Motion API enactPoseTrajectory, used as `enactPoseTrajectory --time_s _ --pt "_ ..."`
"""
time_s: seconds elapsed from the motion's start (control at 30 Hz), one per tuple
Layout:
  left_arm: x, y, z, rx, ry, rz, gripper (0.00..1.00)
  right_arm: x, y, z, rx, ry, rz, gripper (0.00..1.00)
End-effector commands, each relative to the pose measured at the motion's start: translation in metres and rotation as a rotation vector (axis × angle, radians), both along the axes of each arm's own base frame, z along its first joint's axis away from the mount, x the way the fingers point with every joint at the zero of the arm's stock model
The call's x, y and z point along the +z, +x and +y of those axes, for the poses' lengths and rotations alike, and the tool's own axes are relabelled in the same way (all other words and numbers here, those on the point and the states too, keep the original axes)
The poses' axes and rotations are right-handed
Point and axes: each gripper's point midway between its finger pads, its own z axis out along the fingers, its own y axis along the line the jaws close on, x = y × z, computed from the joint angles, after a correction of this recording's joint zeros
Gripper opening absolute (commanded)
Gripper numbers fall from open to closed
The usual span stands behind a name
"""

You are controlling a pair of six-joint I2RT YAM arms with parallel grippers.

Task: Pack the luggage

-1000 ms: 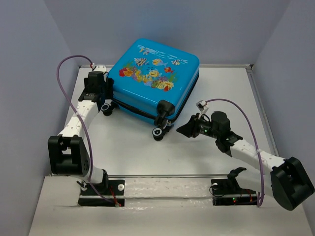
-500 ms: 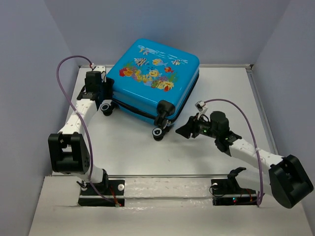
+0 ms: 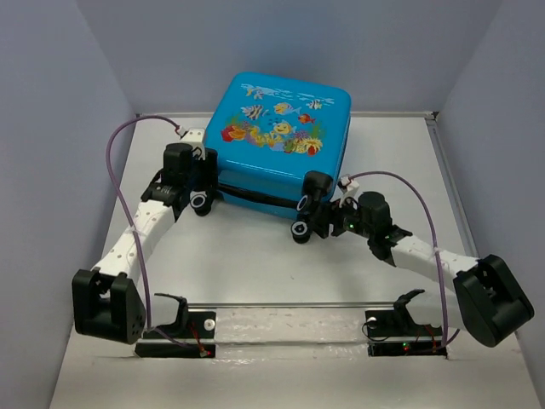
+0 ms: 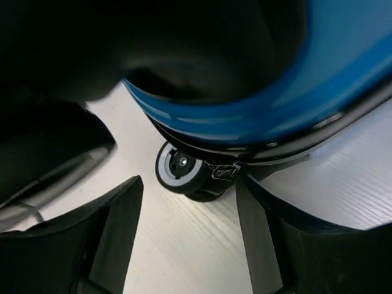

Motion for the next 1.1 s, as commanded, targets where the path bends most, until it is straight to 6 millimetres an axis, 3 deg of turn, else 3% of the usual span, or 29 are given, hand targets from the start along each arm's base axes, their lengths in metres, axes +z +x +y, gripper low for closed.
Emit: enactPoseTrajectory --time_s 0.0,0.17,0.37,0.5,0.53,0.57,0.6,0.67,0.7,0.77,0.93,1.07 --pt "0.027 -0.027 -0.058 -0.188 -0.194 -0.057 0.06 0.032 0.019 -0.006 -0.084 0.035 -0.156 0.72" --pt "0.038 -0.045 -0.067 -0.203 -0.294 -0.071 0.06 0.018 0.016 -0.016 -0.108 -0.003 -0.172 0.74" --pt "0.041 -0.057 -0.071 -0.200 -0.361 -0.064 0.06 0.021 0.020 -0.039 -0.232 -0.026 -0.209 0.70" --pt "0.026 -0.059 -0.065 -0.155 -0.352 -0.022 0.06 0.009 0.021 -0.073 -0.433 -0.028 -0.188 0.67" --pt "0.020 -0.060 -0.063 -0.145 -0.346 -0.002 0.22 0.007 0.021 -0.083 -0.504 -0.007 -0.171 0.63" --pt "0.018 -0.061 -0.063 -0.143 -0.345 0.007 0.22 0.007 0.021 -0.083 -0.504 -0.007 -0.171 0.63" --pt "0.016 -0.061 -0.062 -0.137 -0.344 0.017 0.45 0.006 0.022 -0.090 -0.550 -0.001 -0.167 0.63" --pt "0.010 -0.066 -0.062 -0.129 -0.344 0.045 0.64 0.006 0.018 -0.092 -0.569 0.036 -0.146 0.62" --pt "0.010 -0.067 -0.061 -0.123 -0.346 0.047 0.79 0.004 0.015 -0.092 -0.577 0.059 -0.125 0.62" --pt "0.006 -0.072 -0.057 -0.106 -0.341 0.055 0.90 -0.002 0.013 -0.092 -0.576 0.049 -0.096 0.62" --pt "-0.005 -0.085 -0.053 -0.084 -0.342 0.092 0.98 -0.005 0.010 -0.096 -0.607 0.063 -0.064 0.63" --pt "-0.002 -0.090 -0.060 -0.104 -0.400 0.083 0.95 0.002 0.015 -0.103 -0.637 0.040 -0.102 0.63"
